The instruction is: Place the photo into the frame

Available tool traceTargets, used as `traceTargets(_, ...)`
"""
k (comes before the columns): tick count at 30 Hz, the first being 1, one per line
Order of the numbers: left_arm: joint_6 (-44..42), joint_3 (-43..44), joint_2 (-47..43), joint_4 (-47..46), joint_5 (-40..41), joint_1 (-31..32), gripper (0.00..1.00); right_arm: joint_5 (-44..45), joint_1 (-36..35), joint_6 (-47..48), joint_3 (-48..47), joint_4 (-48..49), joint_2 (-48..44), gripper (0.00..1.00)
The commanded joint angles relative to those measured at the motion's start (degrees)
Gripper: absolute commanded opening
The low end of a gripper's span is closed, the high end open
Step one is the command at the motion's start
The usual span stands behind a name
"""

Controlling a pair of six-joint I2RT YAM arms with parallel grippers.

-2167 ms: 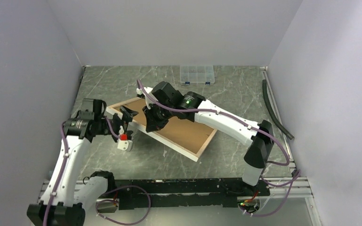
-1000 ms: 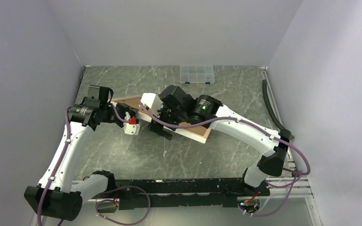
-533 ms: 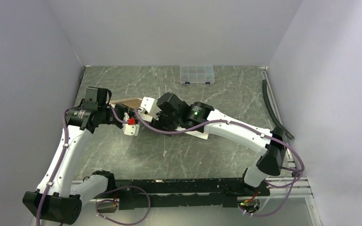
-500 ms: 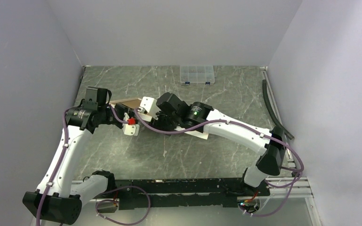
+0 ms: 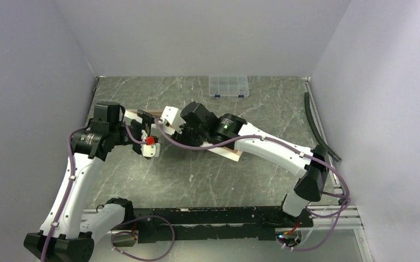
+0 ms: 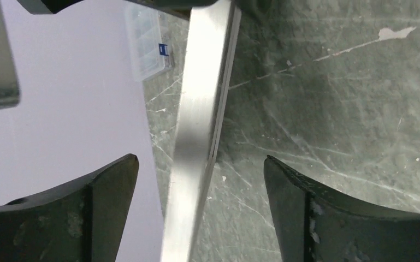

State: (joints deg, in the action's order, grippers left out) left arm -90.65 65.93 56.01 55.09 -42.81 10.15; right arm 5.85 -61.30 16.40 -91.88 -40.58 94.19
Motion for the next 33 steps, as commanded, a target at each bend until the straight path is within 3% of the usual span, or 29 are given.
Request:
traceTargets(1, 8.5, 3.8, -1.1, -2.4, -2.2, -0.3, 0.94, -3.2, 3.5, -7.9, -8.9, 3.3, -1.2, 0.21)
traceTargets(8, 27.0, 8.0, -1.1, -4.2, -4.5, -3.2, 0.94, -19.5, 13.9, -20.3, -24.0, -3.2, 4.4, 0.22)
traceTargets(13, 36.2, 12.8, 2.9, -2.3, -9.5, -10.8, 0.94, -26.7, 22.7, -28.6, -24.1, -4.8, 7.5, 0.21)
traceTargets(17, 39.8, 18.2, 8.8, 2.3, -12.8, -18.5, 0.94, -29.2, 25.8, -30.9, -13.9, 0.7, 2.6, 0.20)
traceTargets(22, 41.6, 18.8, 13.3, 4.5, -14.8, -23.6, 0.94, -31.0, 29.4, -35.2, 4.7, 12.7, -6.0, 0.18)
traceTargets(33, 22.7, 7.0, 18.9, 13.0, -5.5, -26.6, 0.92, -25.4, 35.2, -45.9, 33.8, 32.5, -20.1, 0.07)
